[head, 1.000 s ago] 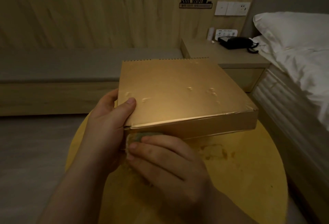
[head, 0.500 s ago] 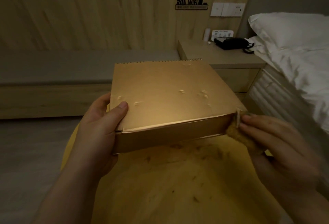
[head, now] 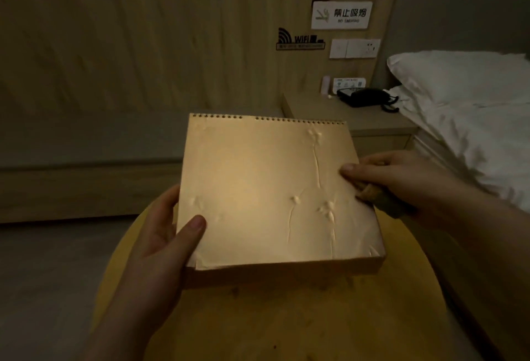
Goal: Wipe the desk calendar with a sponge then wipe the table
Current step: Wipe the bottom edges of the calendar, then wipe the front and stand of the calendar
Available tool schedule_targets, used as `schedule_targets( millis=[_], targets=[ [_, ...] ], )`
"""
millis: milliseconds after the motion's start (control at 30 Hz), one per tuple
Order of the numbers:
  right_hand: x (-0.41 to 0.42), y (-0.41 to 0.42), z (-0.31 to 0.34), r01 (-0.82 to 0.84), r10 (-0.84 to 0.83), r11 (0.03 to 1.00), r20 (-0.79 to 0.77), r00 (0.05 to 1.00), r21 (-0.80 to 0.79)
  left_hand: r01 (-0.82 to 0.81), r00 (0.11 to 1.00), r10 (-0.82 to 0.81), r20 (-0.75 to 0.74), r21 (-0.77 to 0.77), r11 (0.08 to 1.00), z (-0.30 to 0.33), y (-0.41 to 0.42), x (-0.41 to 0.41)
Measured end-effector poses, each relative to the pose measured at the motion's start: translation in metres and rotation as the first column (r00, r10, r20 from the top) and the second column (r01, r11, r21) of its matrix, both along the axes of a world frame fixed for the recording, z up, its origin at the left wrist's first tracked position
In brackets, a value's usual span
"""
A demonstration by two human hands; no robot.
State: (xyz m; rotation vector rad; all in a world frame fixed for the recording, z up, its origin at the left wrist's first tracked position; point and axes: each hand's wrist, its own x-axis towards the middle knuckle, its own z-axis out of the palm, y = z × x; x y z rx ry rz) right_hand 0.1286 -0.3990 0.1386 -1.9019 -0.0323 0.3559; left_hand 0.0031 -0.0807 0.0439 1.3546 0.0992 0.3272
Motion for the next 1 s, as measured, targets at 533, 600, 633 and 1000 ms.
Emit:
schedule_targets(
  millis=[533,600,633,1000],
  targets=[
    [-0.052,-0.02,-0.013,0.033,-0.071,0.994,0.394,0.916,0.101,-0.147,0.986,0.136,0.101,0.11,0.983,-0.005,-0.028,0.007],
    [-0.057,-0.025,-0.01,0.058,-0.106,0.991,0.427,0.898,0.123,-0.176,0.98,0.167,0.106,0.077,0.981,-0.006,-0.028,0.006],
    [-0.058,-0.027,-0.008,0.056,-0.108,0.99,0.434,0.894,0.131,-0.183,0.979,0.176,0.099,0.072,0.98,-0.005,-0.028,0.005],
    [-0.097,-0.03,0.022,-0.148,0.077,0.981,0.456,0.887,0.123,-0.403,0.915,0.388,0.109,0.25,0.881,0.009,-0.045,0.001]
  ],
)
